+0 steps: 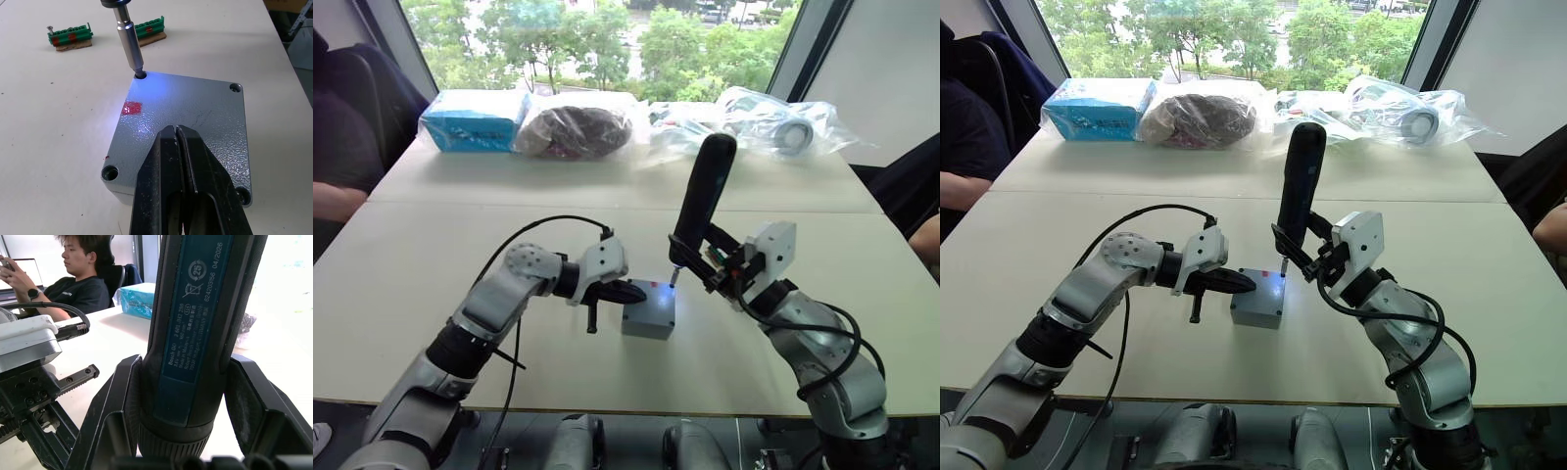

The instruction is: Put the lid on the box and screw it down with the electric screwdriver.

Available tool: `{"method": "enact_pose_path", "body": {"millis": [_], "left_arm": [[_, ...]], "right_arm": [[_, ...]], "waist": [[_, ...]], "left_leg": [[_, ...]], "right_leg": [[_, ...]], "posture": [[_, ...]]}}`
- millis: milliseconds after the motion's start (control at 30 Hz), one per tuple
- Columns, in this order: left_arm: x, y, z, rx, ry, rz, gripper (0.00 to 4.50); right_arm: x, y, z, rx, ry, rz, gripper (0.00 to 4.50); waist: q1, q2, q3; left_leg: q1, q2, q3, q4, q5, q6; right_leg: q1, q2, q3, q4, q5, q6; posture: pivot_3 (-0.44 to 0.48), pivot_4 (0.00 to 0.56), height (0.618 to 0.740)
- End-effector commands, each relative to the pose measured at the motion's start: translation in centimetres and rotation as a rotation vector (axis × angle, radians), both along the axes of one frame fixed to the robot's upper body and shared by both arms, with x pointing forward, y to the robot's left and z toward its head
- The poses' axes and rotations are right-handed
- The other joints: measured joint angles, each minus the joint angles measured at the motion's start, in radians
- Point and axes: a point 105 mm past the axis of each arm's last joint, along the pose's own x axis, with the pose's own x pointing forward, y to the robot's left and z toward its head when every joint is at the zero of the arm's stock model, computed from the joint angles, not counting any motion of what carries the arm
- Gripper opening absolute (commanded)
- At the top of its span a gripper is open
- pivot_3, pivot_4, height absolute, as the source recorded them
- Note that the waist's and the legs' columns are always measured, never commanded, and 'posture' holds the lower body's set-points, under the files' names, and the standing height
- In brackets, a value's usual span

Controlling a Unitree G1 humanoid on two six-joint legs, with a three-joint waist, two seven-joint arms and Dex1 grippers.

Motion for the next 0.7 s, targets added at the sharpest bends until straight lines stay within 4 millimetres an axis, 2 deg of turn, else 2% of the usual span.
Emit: {"method": "enact_pose_path", "body": {"millis": [33,100,233,300,367,500,600,667,700], "left_arm": [[0.0,-0.1,-0.5,0.019,0.002,0.001,0.0],[0.0,-0.2,-0.5,0.017,-0.001,0.0,0.0],[0.0,-0.3,-0.6,0.015,0.001,0.0,0.0],[0.1,-0.3,-0.6,0.003,0.01,0.009,0.0],[0.3,-0.2,-0.3,-0.027,0.025,0.025,0.0],[1.1,-0.4,1.3,-0.101,0.009,0.06,0.0],[1.5,-0.9,4.7,-0.245,0.018,0.074,0.0],[1.3,-1.0,6.6,-0.311,0.017,0.063,0.0],[0.9,-0.9,7.3,-0.314,0.009,0.043,0.0]], "right_arm": [[0.3,-0.1,-2.2,-0.046,0.101,0.013,1.89],[0.5,-0.2,-1.0,-0.034,0.073,0.013,1.89],[1.6,-1.0,3.3,-0.014,-0.029,-0.035,1.89],[2.8,-2.3,8.0,0.026,-0.11,-0.086,1.89],[3.4,-3.4,11.6,0.046,-0.146,-0.107,1.89],[4.0,-5.5,13.7,0.036,-0.038,-0.098,1.89],[4.5,-8.0,15.4,0.071,0.004,-0.164,1.89],[5.0,-9.8,14.8,0.026,0.079,-0.238,1.89],[5.2,-11.0,12.9,-0.031,0.2,-0.27,1.89]], "waist": [[0.0,0.0,0.0],[0.0,0.0,0.0],[-0.001,0.001,0.001],[-0.002,0.004,0.003],[-0.001,0.01,0.008],[0.005,0.011,0.009],[-0.007,0.011,0.009],[-0.012,0.011,0.01],[-0.012,0.011,0.01]], "left_leg": [[0.0,0.0,0.0,0.0,0.0,0.0],[0.0,0.0,0.0,0.0,0.0,0.0],[-0.001,0.0,0.0,0.0,0.0,0.0],[-0.002,0.0,0.0,0.0,0.0,0.0],[-0.006,-0.001,0.001,0.0,0.0,0.0],[-0.01,-0.003,0.0,0.0,0.001,-0.001],[-0.011,-0.003,0.001,-0.002,0.001,-0.001],[-0.016,-0.003,0.001,0.0,0.0,0.001],[-0.02,-0.004,0.001,0.001,0.0,0.001]], "right_leg": [[0.0,0.0,0.0,0.0,-0.001,-0.001],[0.0,-0.001,0.0,0.0,-0.001,-0.001],[-0.001,-0.003,0.0,0.0,0.0,-0.002],[-0.003,-0.004,0.0,0.0,0.0,-0.002],[-0.006,-0.006,0.0,0.001,0.001,-0.003],[-0.01,-0.01,-0.003,0.0,0.002,-0.003],[-0.01,-0.009,-0.004,-0.001,0.002,-0.002],[-0.015,-0.008,-0.004,0.0,0.003,-0.001],[-0.018,-0.007,-0.004,0.001,0.003,-0.001]], "posture": [[0.0,0.15,0.74],[0.0,0.15,0.74],[0.0,0.15,0.74],[0.0,0.15,0.74],[0.0,0.15,0.74],[0.0,0.15,0.74],[0.0,0.15,0.74],[0.0,0.15,0.74],[0.0,0.15,0.74]]}}
